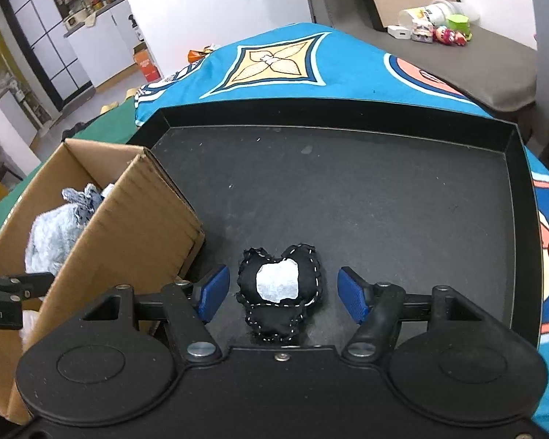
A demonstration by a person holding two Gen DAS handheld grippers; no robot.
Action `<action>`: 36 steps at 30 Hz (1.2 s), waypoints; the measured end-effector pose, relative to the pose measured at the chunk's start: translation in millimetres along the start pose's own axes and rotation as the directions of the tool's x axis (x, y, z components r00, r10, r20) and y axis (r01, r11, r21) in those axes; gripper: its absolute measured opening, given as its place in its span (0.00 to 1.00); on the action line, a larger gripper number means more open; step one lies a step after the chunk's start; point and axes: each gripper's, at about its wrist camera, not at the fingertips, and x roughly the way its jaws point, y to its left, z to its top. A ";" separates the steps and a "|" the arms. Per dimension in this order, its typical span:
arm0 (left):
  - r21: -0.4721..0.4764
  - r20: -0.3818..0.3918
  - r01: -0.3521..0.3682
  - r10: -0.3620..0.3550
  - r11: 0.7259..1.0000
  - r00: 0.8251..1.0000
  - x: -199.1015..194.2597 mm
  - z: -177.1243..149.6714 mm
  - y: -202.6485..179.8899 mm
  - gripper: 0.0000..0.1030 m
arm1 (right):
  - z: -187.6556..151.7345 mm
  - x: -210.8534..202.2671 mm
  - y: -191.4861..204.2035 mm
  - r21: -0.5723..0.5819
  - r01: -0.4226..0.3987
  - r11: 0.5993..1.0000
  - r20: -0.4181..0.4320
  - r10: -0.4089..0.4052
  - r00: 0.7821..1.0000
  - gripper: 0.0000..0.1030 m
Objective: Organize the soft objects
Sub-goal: 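Close the right gripper on the black-and-white plush and lift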
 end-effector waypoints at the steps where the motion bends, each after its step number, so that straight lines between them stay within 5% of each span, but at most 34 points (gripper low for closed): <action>1: 0.002 -0.001 -0.003 0.003 1.000 1.000 0.6 0.3 -0.6 0.88 | -0.4 0.8 0.4 -0.008 0.006 1.000 -0.003 -0.006 1.000 0.60; 11: 0.017 -0.006 -0.013 0.013 1.000 1.000 1.8 0.8 -2.9 0.88 | -5.0 2.4 8.7 -0.069 0.056 0.996 -0.058 -0.060 0.996 0.31; 36: -0.024 0.010 0.020 -0.020 1.000 1.000 -21.8 -15.1 33.0 0.88 | 21.8 -65.9 25.3 -0.019 0.039 0.999 0.063 -0.038 0.997 0.30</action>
